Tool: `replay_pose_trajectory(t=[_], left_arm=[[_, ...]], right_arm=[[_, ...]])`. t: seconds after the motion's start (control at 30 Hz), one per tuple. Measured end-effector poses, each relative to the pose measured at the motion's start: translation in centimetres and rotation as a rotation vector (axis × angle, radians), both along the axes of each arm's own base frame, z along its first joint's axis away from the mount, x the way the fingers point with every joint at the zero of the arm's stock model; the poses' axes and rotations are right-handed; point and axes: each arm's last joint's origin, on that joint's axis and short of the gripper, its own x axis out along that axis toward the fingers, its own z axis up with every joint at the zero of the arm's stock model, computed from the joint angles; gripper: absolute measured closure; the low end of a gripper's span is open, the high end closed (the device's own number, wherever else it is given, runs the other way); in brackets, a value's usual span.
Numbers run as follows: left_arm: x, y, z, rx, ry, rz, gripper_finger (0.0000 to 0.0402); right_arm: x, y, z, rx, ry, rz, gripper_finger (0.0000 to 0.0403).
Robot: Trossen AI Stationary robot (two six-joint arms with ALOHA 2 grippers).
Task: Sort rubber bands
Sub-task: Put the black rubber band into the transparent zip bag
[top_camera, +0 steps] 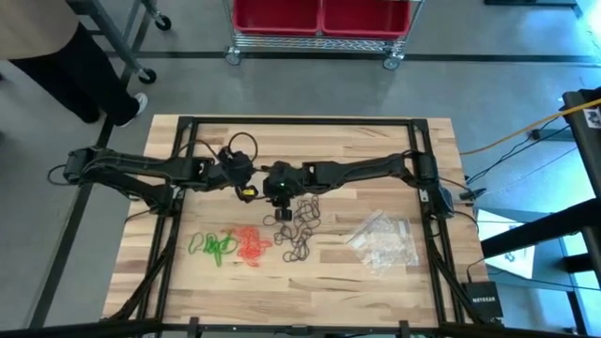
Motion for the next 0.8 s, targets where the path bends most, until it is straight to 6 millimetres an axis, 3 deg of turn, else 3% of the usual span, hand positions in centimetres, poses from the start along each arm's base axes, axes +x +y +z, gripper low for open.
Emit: replay_pose_trajectory(t=[0.33, 0.5, 0.57, 0.67, 0.8], left_arm=[[0.0, 0.0, 0.0, -0.006, 0.001, -0.005, 0.0401], [0.0, 0.0, -0.1, -0.006, 0.008, -0.007, 0.0401], [0.0, 0.0, -0.1, -0.006, 0.008, -0.008, 0.0401], [0.0, -0.2, -0.1, -0.001, 0.011, -0.022, 0.0401], [0.1, -0.6, 0.0, -0.002, 0.006, -0.042, 0.0401]], right_arm=[[0.1, -0.3, 2.5, -0.178, -0.057, 0.017, 0.026], [-1.7, -0.3, 5.9, -0.185, -0.074, 0.034, 0.026], [-3.0, -0.1, 6.3, -0.143, -0.036, 0.057, 0.026], [-5.0, 0.1, 5.3, -0.071, 0.016, 0.074, 0.026], [-7.8, 0.6, 1.7, -0.04, 0.06, 0.08, 0.026]])
